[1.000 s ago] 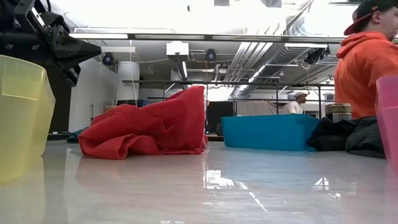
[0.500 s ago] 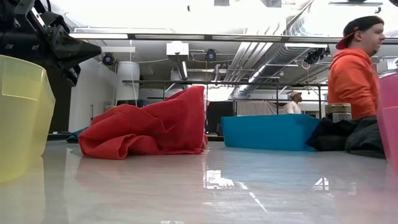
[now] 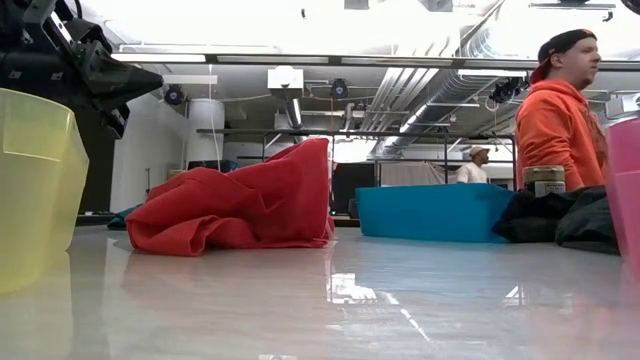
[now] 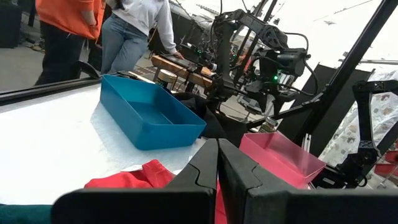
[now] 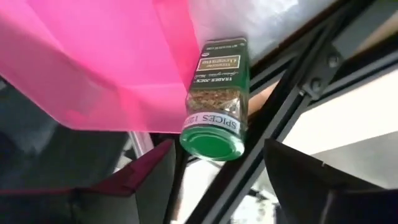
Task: Sort spices by type
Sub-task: Put the right green seasoning bottle into the blue bin
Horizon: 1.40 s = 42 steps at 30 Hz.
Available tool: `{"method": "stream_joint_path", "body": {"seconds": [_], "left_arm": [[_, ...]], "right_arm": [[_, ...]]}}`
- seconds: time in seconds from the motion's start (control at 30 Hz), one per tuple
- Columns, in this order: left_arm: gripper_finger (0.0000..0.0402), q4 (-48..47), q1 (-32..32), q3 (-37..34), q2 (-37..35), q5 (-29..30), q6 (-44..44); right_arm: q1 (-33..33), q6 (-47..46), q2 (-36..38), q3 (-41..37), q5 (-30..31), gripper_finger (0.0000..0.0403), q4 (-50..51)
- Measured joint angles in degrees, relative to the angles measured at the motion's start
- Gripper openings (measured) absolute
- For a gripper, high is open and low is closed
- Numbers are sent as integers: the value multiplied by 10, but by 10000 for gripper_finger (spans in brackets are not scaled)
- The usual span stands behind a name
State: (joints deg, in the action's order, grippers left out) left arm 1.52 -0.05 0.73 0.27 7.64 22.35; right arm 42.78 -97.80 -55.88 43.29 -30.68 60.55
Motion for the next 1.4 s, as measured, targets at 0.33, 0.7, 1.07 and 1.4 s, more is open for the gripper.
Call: {"method": "stream_joint_path", "body": {"seconds": [0.33,0.7,1.07,1.4], "left_arm": [[0,0,0,0,0,0,0],[0,0,0,0,0,0,0],[0,0,0,0,0,0,0],[0,0,0,0,0,0,0]], "right_arm": [[3,-37,-17,0,-24,244,-15],[12,8,-92,2,-39,244,-1],[12,3,-106,1,-65,244,-17],[12,38,-154,1,-108,244,-32]]}}
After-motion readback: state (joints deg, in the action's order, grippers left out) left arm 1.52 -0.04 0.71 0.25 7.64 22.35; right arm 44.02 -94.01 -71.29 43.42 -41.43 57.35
